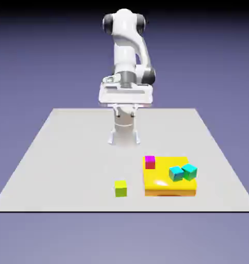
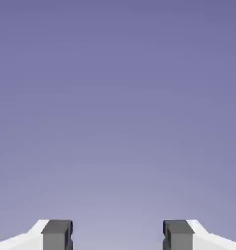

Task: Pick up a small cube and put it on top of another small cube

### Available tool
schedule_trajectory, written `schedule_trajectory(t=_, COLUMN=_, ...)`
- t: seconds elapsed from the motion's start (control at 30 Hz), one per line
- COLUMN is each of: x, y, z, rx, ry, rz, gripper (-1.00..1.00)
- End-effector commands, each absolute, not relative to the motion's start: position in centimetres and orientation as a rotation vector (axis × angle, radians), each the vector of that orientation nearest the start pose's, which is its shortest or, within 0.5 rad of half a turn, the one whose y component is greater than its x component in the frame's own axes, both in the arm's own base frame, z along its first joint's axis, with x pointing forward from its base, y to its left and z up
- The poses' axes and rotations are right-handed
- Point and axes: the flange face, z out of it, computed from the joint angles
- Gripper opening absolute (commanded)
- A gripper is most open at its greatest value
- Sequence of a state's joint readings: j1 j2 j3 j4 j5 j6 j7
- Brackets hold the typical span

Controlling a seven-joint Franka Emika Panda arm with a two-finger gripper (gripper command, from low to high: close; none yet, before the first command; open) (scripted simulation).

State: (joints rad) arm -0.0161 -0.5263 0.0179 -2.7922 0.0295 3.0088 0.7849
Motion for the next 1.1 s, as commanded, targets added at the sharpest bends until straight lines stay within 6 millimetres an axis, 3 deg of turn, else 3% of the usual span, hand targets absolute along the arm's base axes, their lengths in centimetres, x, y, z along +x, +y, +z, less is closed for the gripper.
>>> schedule_trajectory(t=0.0, x=40.4, y=-0.6, z=43.5, rx=-2.458, ry=1.152, rz=-0.901, gripper=0.00)
schedule_trajectory(t=0.27, x=44.0, y=-4.5, z=34.0, rx=-2.191, ry=1.856, rz=-0.359, gripper=0.00)
schedule_trajectory(t=0.57, x=44.9, y=-7.4, z=22.5, rx=-1.592, ry=2.483, rz=0.316, gripper=0.00)
schedule_trajectory(t=0.7, x=44.6, y=-7.7, z=18.2, rx=-1.287, ry=2.649, rz=0.596, gripper=0.00)
schedule_trajectory(t=0.73, x=44.6, y=-7.7, z=18.2, rx=-1.287, ry=2.649, rz=0.596, gripper=0.00)
schedule_trajectory(t=0.9, x=44.4, y=-5.8, z=12.0, rx=-1.287, ry=2.648, rz=0.596, gripper=0.00)
schedule_trajectory(t=0.93, x=44.3, y=-5.7, z=11.6, rx=-1.287, ry=2.649, rz=0.596, gripper=0.00)
schedule_trajectory(t=0.97, x=44.3, y=-5.7, z=11.6, rx=-1.287, ry=2.649, rz=0.596, gripper=-1.00)
schedule_trajectory(t=1.0, x=44.3, y=-5.7, z=11.6, rx=-1.287, ry=2.649, rz=0.596, gripper=-1.00)
schedule_trajectory(t=1.07, x=44.6, y=-6.5, z=14.1, rx=-1.287, ry=2.647, rz=0.597, gripper=-1.00)
